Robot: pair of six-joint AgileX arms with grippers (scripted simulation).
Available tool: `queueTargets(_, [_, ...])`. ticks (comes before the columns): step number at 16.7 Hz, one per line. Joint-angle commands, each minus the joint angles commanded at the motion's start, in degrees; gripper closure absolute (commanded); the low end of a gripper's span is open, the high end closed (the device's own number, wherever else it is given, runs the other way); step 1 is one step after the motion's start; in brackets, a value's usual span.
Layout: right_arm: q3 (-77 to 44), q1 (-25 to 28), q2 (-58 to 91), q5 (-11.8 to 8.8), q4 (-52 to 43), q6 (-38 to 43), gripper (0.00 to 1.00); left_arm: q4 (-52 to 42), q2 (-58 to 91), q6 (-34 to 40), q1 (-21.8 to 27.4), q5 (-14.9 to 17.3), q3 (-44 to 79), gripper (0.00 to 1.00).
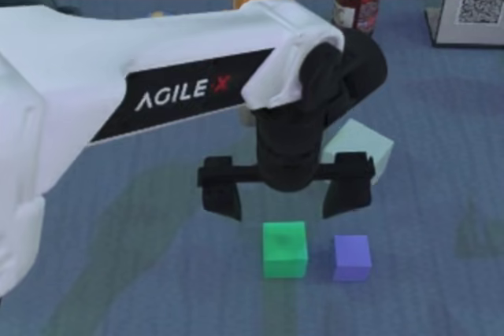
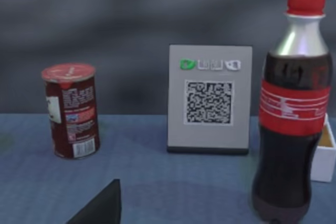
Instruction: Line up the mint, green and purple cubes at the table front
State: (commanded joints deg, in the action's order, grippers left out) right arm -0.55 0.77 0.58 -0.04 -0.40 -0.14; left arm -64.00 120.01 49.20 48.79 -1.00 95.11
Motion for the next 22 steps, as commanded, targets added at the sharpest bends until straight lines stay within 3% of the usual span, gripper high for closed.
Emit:
queueTargets(5, [-11.6, 3.0, 11.9, -0.2, -7.6, -2.8, 0.0, 6.4, -11.2, -1.6, -5.8, -0.5, -9.8, 0.0])
queueTargets(10, [-34.7, 8.2, 38.7, 0.0, -21.9, -7.9, 0.0, 18.5, -36.1, -6.7, -17.1, -0.9, -29.5, 0.0])
queueTargets(17, [-70.3, 16.6, 84.4, 0.0, -45.9, -16.2, 0.0, 39.1, -78.7, -22.8, -34.5, -0.8, -64.1, 0.0])
queueTargets(22, [-92.2, 21.7, 110.0, 0.0, -60.0, -21.2, 0.0, 52.1, -102.0, -36.3, -43.6, -0.1, -82.9, 0.0])
